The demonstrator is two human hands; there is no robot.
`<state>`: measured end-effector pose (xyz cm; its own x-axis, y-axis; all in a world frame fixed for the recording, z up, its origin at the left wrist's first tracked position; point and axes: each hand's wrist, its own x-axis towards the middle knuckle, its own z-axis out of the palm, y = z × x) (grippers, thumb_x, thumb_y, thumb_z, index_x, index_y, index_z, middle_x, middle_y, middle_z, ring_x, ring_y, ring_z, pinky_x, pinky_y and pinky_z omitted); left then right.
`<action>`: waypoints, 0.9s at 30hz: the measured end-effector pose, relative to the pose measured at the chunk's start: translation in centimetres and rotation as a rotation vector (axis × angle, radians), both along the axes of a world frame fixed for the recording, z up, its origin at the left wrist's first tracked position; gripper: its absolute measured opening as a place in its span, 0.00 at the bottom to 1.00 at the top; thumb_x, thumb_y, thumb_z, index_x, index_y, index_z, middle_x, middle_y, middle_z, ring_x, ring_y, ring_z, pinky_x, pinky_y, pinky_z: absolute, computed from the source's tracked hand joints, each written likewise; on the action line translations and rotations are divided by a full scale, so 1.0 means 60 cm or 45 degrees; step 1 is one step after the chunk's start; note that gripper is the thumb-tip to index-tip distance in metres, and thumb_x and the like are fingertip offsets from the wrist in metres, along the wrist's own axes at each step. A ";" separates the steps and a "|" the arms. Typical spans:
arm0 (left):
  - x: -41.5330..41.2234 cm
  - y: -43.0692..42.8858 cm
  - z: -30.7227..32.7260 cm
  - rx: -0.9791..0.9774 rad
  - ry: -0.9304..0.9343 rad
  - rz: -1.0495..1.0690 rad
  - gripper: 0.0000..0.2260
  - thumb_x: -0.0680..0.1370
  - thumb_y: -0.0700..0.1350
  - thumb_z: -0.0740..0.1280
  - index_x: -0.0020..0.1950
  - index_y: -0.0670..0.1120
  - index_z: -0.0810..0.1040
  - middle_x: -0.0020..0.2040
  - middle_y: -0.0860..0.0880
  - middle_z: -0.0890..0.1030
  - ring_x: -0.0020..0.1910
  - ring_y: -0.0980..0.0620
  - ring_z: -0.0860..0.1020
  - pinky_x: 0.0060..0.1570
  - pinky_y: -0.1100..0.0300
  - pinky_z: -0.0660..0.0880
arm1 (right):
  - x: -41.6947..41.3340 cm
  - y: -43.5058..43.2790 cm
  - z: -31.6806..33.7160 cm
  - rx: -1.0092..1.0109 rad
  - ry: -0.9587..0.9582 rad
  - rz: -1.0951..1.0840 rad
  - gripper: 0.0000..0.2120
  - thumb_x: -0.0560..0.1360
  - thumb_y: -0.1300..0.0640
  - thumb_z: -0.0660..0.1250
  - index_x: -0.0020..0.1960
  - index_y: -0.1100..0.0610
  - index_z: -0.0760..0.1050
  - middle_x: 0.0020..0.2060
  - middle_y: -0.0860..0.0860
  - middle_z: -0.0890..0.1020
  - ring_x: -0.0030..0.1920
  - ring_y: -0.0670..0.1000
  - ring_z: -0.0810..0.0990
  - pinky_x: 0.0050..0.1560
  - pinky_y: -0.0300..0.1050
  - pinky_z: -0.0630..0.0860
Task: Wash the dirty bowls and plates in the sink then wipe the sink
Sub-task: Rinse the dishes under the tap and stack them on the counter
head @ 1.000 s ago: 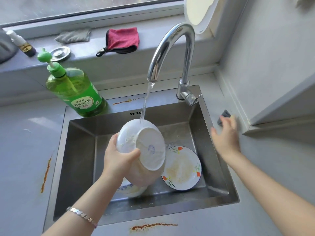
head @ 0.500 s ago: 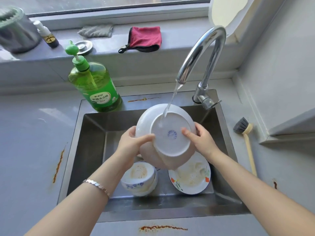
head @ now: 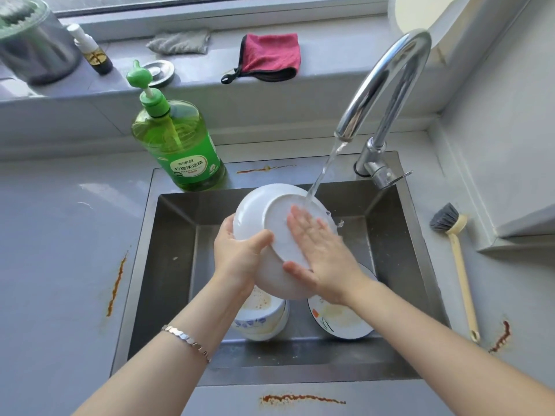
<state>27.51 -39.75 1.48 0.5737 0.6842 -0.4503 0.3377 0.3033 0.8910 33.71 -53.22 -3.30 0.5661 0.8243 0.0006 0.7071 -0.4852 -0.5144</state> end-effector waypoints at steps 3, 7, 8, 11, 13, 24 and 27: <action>-0.005 -0.003 -0.001 -0.024 -0.009 0.027 0.17 0.66 0.33 0.71 0.51 0.48 0.75 0.44 0.48 0.80 0.41 0.51 0.79 0.44 0.55 0.78 | -0.007 0.007 0.006 -0.050 0.040 0.004 0.43 0.64 0.26 0.25 0.70 0.51 0.32 0.71 0.45 0.34 0.72 0.43 0.33 0.70 0.37 0.29; -0.008 0.000 0.004 -0.039 -0.062 -0.026 0.18 0.67 0.31 0.71 0.52 0.46 0.75 0.44 0.48 0.81 0.41 0.51 0.80 0.41 0.60 0.78 | -0.013 0.022 0.022 0.058 0.080 0.152 0.33 0.73 0.34 0.33 0.71 0.53 0.37 0.71 0.45 0.38 0.72 0.42 0.37 0.70 0.36 0.32; -0.009 0.001 0.006 -0.034 -0.073 -0.063 0.20 0.65 0.32 0.72 0.53 0.47 0.75 0.45 0.47 0.81 0.41 0.52 0.80 0.42 0.59 0.78 | 0.000 0.023 0.027 0.081 0.086 0.107 0.32 0.73 0.35 0.34 0.71 0.52 0.38 0.71 0.45 0.39 0.72 0.42 0.38 0.71 0.37 0.33; -0.011 -0.002 0.011 0.018 -0.130 -0.206 0.21 0.60 0.39 0.72 0.51 0.50 0.76 0.46 0.48 0.83 0.43 0.53 0.81 0.43 0.58 0.79 | 0.033 0.043 0.051 0.187 0.012 0.016 0.33 0.74 0.36 0.37 0.74 0.54 0.45 0.72 0.45 0.45 0.73 0.45 0.42 0.72 0.45 0.37; -0.010 -0.004 0.013 0.101 -0.152 -0.278 0.22 0.59 0.44 0.74 0.52 0.51 0.76 0.46 0.49 0.83 0.43 0.55 0.81 0.41 0.61 0.77 | 0.040 0.058 0.066 0.236 -0.062 0.055 0.30 0.75 0.42 0.43 0.74 0.53 0.57 0.74 0.48 0.57 0.74 0.49 0.49 0.72 0.48 0.40; 0.019 0.008 0.004 0.217 -0.227 -0.409 0.26 0.52 0.50 0.72 0.50 0.58 0.74 0.47 0.54 0.80 0.41 0.61 0.79 0.39 0.67 0.75 | 0.079 -0.083 0.011 0.528 1.468 -0.776 0.26 0.63 0.47 0.71 0.58 0.53 0.69 0.54 0.55 0.79 0.47 0.51 0.81 0.37 0.42 0.80; 0.045 -0.002 -0.019 0.133 -0.087 -0.588 0.24 0.60 0.50 0.76 0.54 0.57 0.73 0.51 0.53 0.80 0.48 0.56 0.79 0.46 0.60 0.78 | 0.081 -0.109 0.010 0.829 1.506 -1.029 0.29 0.54 0.53 0.78 0.51 0.54 0.71 0.48 0.56 0.80 0.40 0.50 0.82 0.36 0.46 0.80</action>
<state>30.22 -39.88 0.36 0.8542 0.3906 -0.3433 0.3555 0.0432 0.9337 38.58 -59.75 -2.70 0.7763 0.3505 -0.5239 -0.5582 -0.0039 -0.8297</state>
